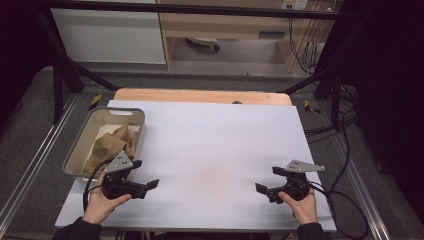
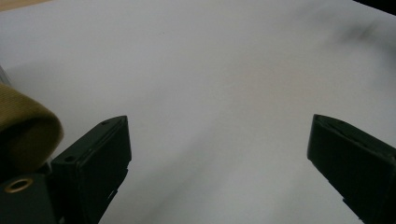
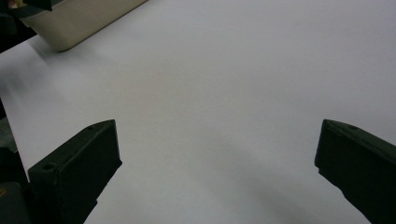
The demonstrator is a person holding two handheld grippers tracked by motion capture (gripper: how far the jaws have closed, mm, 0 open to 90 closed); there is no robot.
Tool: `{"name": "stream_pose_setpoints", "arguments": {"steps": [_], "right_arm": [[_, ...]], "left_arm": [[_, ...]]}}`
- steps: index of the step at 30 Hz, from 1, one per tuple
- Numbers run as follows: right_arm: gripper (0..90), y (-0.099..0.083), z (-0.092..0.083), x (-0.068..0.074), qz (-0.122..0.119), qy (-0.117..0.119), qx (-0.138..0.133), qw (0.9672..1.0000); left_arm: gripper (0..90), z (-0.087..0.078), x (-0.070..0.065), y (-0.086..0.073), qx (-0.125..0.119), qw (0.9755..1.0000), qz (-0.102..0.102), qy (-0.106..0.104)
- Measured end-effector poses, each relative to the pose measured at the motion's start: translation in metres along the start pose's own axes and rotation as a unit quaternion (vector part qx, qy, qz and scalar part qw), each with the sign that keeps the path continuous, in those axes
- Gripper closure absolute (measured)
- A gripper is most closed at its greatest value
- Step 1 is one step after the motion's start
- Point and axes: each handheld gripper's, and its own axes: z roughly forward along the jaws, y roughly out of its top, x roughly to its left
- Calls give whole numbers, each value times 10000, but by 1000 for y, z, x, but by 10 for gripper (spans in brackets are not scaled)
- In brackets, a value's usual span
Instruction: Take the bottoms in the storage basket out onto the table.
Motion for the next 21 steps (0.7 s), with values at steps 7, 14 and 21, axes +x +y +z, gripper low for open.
{"name": "stream_pose_setpoints", "arguments": {"steps": [7, 14, 21], "right_arm": [[5, -1, 0, -1, 40, 18, 15, 10000], [5, -1, -1, -1, 70, 3, 3, 10000], [5, -2, 0, -1, 69, 6, 12, 10000]], "left_arm": [[60, -1, 0, 0, 19, 10000, 4, 15], [60, -4, -1, 1, 24, 10000, 30, 38], [60, -8, 0, 1, -6, 10000, 18, 69]]}}
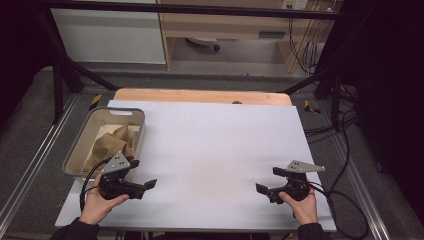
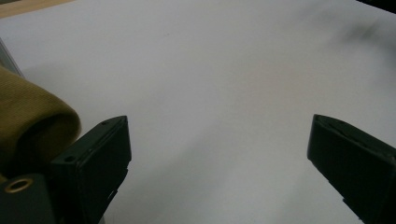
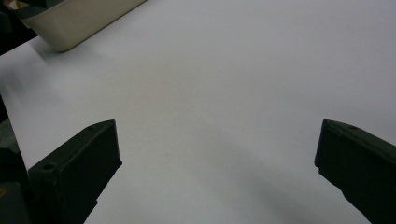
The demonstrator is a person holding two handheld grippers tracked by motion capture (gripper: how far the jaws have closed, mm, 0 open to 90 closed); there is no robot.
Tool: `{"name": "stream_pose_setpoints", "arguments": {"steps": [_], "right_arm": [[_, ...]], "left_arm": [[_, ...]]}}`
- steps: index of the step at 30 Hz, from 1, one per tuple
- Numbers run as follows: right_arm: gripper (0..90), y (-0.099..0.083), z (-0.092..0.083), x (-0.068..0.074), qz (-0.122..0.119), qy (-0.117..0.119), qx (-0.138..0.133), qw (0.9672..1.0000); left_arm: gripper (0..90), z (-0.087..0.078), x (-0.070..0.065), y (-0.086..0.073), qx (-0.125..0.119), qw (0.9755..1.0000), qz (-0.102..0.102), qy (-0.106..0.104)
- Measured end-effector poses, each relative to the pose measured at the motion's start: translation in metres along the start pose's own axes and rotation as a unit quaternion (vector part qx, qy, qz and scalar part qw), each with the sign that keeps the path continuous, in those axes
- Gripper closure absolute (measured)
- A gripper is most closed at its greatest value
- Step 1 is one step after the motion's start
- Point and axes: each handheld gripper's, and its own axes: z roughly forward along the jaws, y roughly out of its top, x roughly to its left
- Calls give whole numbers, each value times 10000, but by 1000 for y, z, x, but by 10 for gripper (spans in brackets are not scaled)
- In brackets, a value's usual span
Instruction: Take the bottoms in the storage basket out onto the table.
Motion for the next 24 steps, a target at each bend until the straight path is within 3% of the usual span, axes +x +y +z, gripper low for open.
{"name": "stream_pose_setpoints", "arguments": {"steps": [24], "right_arm": [[6, 0, 2, 0, -21, -13, 72, 10000]], "left_arm": [[57, -10, 0, 3, 45, 9999, 26, 108]]}}
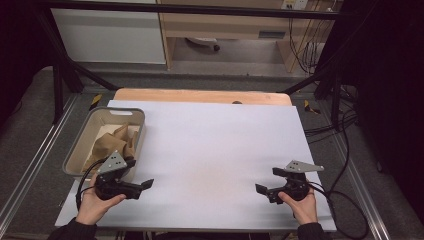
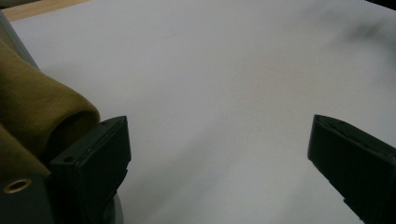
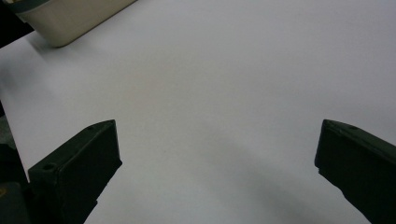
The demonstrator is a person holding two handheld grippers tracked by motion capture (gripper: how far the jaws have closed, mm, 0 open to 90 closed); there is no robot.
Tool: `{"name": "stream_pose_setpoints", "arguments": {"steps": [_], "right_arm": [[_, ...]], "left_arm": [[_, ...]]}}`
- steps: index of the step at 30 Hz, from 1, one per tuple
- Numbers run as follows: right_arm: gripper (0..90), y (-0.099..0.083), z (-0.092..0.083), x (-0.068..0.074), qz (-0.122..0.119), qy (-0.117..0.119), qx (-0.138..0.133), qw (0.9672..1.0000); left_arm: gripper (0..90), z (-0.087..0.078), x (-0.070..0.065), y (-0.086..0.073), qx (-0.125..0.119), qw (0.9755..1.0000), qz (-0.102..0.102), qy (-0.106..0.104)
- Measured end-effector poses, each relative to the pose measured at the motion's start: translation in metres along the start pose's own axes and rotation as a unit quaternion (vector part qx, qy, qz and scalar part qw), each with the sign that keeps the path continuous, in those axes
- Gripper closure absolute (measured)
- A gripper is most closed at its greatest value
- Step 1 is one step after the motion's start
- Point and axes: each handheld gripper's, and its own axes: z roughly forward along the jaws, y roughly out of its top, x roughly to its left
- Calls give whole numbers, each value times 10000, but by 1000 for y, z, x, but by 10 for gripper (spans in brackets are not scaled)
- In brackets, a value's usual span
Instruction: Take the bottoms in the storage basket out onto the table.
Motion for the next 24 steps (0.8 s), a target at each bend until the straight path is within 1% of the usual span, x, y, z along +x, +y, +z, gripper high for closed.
{"name": "stream_pose_setpoints", "arguments": {"steps": [13, 17, 24], "right_arm": [[5, 0, 0, 1, 8, -18, 21, 10000], [6, 0, 0, 0, -9, -26, 12, 10000], [5, 0, 0, 0, -10, -33, 25, 10000]], "left_arm": [[57, -3, -1, 5, -5, 10000, 23, 41], [57, -2, -2, 7, 31, 10000, 14, 45], [57, -6, -3, 13, 12, 10000, 34, 49]]}}
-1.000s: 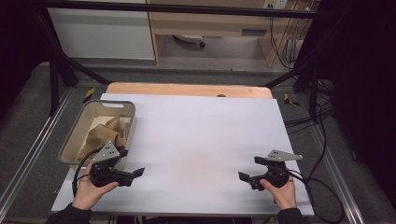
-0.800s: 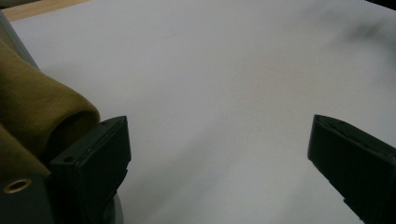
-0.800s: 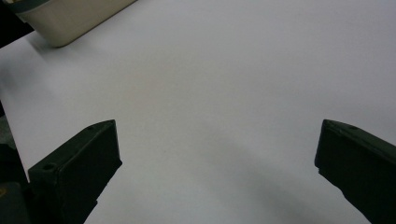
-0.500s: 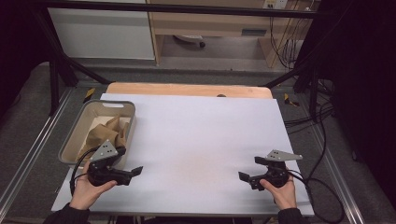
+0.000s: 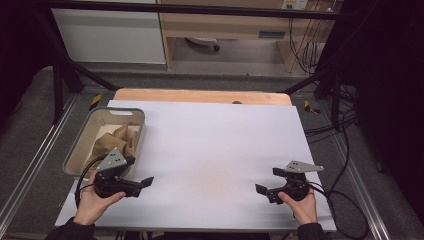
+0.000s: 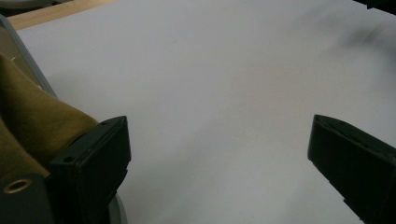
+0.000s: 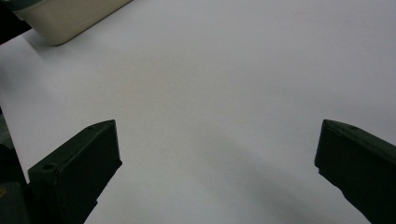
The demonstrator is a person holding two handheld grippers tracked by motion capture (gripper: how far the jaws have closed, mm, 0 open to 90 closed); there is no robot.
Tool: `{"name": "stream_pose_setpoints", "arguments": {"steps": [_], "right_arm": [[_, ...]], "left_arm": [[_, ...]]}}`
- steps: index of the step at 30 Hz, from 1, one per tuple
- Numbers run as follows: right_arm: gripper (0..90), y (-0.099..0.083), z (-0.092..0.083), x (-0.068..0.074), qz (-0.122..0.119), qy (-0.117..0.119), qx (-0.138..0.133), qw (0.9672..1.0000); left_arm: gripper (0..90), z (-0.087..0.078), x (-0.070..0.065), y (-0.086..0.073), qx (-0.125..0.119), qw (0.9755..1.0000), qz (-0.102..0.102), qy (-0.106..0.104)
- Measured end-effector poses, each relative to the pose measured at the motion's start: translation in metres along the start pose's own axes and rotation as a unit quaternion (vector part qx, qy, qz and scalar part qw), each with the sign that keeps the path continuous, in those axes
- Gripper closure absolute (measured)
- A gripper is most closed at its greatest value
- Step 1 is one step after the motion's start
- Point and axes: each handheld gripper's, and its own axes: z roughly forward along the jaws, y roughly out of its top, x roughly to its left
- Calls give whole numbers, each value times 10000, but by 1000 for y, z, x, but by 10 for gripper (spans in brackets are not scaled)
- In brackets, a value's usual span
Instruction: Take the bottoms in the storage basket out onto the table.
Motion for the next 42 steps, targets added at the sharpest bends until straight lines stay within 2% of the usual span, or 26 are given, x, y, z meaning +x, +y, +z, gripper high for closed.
{"name": "stream_pose_setpoints", "arguments": {"steps": [10, 31, 42], "right_arm": [[5, 0, 0, 0, -11, -3, 23, 10000], [5, 0, 1, 1, -3, 19, 44, 10000], [6, 0, 1, 0, -17, 18, 60, 10000]], "left_arm": [[56, -1, 0, 5, 35, 10000, -40, 15], [48, -2, -3, 22, 30, 9999, 99, 17], [45, -7, 1, 32, 5, 9999, 131, 55]]}}
